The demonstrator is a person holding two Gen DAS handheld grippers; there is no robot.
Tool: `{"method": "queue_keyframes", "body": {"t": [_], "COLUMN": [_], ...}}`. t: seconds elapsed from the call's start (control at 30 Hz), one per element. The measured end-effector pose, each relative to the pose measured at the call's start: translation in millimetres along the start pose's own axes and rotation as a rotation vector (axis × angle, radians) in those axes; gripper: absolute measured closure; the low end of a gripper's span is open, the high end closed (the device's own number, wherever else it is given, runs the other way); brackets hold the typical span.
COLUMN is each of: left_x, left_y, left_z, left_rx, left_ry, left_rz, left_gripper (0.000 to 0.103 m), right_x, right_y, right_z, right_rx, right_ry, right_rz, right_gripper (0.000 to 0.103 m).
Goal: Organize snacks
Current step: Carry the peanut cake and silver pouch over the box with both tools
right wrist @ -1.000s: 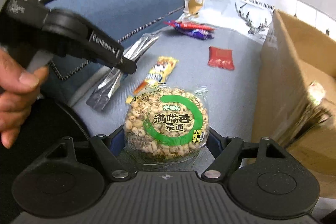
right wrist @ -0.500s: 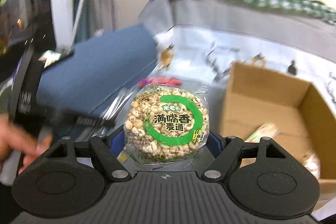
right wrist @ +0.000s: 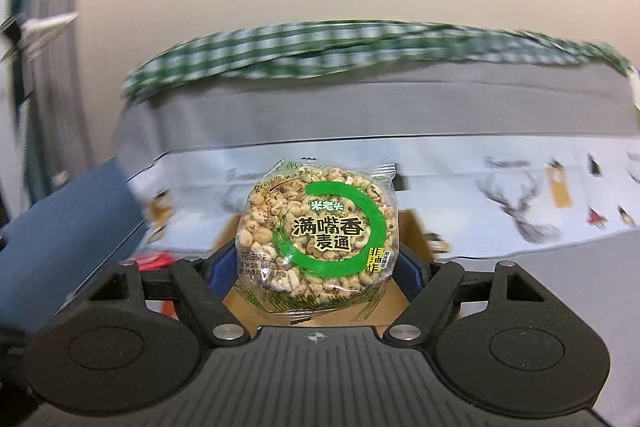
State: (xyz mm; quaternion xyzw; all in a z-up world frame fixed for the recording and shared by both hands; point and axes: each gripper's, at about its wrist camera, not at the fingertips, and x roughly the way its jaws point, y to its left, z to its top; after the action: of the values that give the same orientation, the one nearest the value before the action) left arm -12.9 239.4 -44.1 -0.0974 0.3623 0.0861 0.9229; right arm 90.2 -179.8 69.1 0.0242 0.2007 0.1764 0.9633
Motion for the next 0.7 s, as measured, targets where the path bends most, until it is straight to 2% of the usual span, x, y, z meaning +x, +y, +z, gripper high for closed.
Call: {"method": "queue_keyframes", "body": {"t": [0.1,0.17,0.3,0.47,0.7], "left_x": [-5,-8,-14,-26,-46], "left_y": [-5,-9,-16,-46,-103], "left_z": [0,1,3,15,51], "left_rx": [0.009,0.003,-0.060,-0.062,-0.008], "left_ry": [-0.016,-0.021,-0.014,-0.030,-0.112], "left_rz": [0.020,0.031,0.029,-0.020,-0.114], "left_gripper": [0.085,0.085,0.085,0.085,0.085], "right_x": [3,1,-1,5,12], "right_y": [-27,-33,-39,-47,-49], "right_z": [-9,-10,-16,-13,-11], "right_rx": [0.121,0.146,0.157,0.157,0.157], "right_ry": [-0.010,-0.049,-0.059,-0.024,0.050], "right_rz": [-0.013,-0.019,-0.022,-0.004,-0.057], "right_gripper": [0.024,0.024,0.024,0.024,0.024]}}
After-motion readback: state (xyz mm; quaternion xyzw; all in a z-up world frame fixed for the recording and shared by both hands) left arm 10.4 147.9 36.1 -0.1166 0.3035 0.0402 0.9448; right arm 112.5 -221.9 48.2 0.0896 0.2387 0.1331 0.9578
